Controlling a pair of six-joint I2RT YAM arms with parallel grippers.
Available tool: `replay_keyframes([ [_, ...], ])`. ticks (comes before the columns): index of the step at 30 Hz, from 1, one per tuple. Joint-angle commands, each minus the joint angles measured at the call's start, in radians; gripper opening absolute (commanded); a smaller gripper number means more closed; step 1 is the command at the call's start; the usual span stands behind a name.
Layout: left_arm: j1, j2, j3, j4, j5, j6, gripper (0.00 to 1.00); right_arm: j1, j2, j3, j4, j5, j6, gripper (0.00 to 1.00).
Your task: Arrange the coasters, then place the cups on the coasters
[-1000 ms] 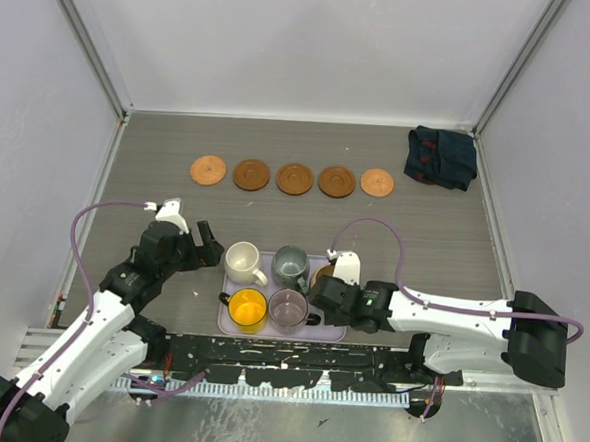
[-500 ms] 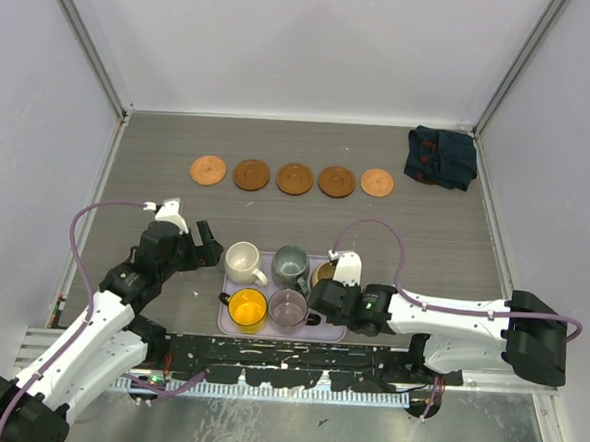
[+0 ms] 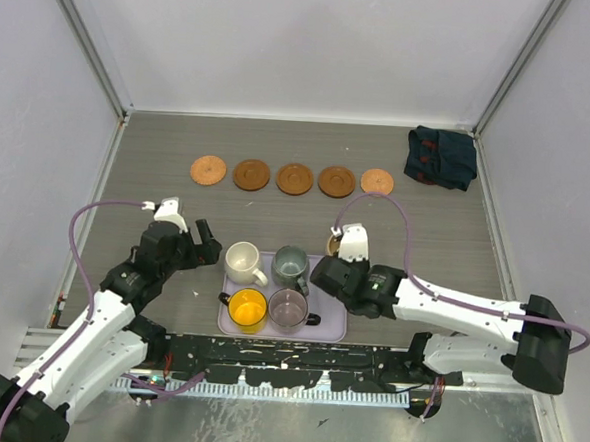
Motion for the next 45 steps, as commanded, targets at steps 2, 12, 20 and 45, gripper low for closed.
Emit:
replay_keyframes([
  [2,-0.005,0.02,-0.004,0.092,-0.021,0.011,0.92,-0.212,-0.108,0.042,0.219,0.037,-0.303,0.01],
  [12,-0.004,0.081,0.006,0.15,-0.057,0.033,0.92,-0.707,0.046,0.163,0.545,-0.327,-0.652,0.01],
  [20,-0.004,0.141,0.02,0.212,-0.089,0.03,0.92,-0.935,0.345,0.347,0.725,-0.624,-0.719,0.01],
  [45,-0.003,0.247,0.057,0.235,-0.127,0.048,0.93,-1.009,0.651,0.514,0.794,-0.662,-0.767,0.01],
])
